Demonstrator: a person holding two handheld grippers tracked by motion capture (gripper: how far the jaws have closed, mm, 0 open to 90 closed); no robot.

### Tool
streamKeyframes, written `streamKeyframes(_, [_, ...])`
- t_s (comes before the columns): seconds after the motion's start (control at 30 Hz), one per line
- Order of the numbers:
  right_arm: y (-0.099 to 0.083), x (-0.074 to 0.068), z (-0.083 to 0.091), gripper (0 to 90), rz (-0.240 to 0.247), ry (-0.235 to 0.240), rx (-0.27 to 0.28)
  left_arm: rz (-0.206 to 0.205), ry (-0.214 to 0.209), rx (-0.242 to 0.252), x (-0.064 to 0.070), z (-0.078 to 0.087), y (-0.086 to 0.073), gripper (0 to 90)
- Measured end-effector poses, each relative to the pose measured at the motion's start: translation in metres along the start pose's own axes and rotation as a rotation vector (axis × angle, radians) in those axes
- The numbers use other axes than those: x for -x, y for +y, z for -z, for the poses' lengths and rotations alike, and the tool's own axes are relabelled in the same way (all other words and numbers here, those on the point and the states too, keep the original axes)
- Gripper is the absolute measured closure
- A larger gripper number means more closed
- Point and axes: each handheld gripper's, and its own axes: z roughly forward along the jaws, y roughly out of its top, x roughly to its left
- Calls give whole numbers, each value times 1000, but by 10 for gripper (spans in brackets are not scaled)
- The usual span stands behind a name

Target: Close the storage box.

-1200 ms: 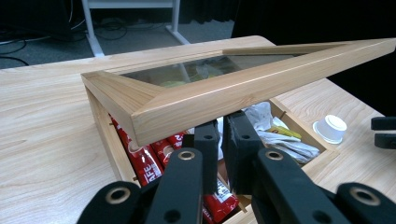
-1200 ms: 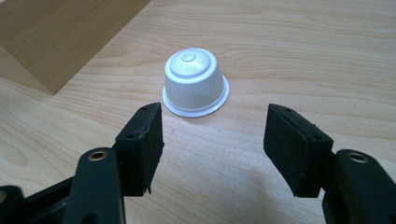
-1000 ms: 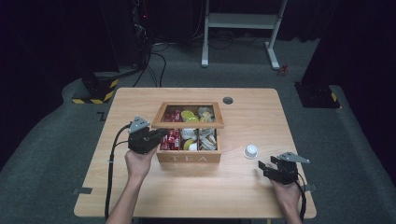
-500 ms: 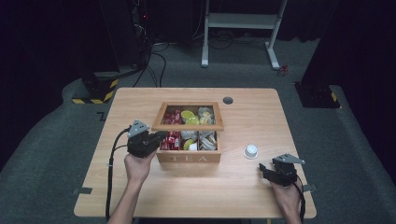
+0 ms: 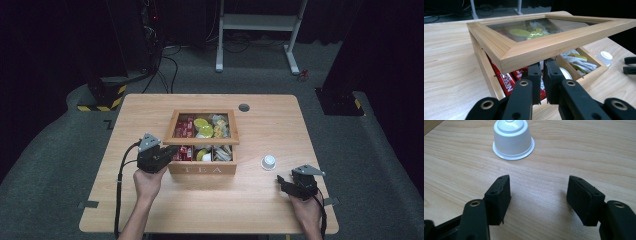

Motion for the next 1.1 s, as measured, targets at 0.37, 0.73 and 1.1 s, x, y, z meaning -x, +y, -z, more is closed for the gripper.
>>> streamKeyframes(0.37, [0,0,0,357,1,-1,0,-2,0,-16,1,-2,-15,842])
streamKeyframes(0.73, [0,0,0,357,1,-2,0,-1,7,-39,2,-6,-27,839])
streamKeyframes(1.1, [0,0,0,355,0,-6,0,0,11,-56,2,-8,-37,837])
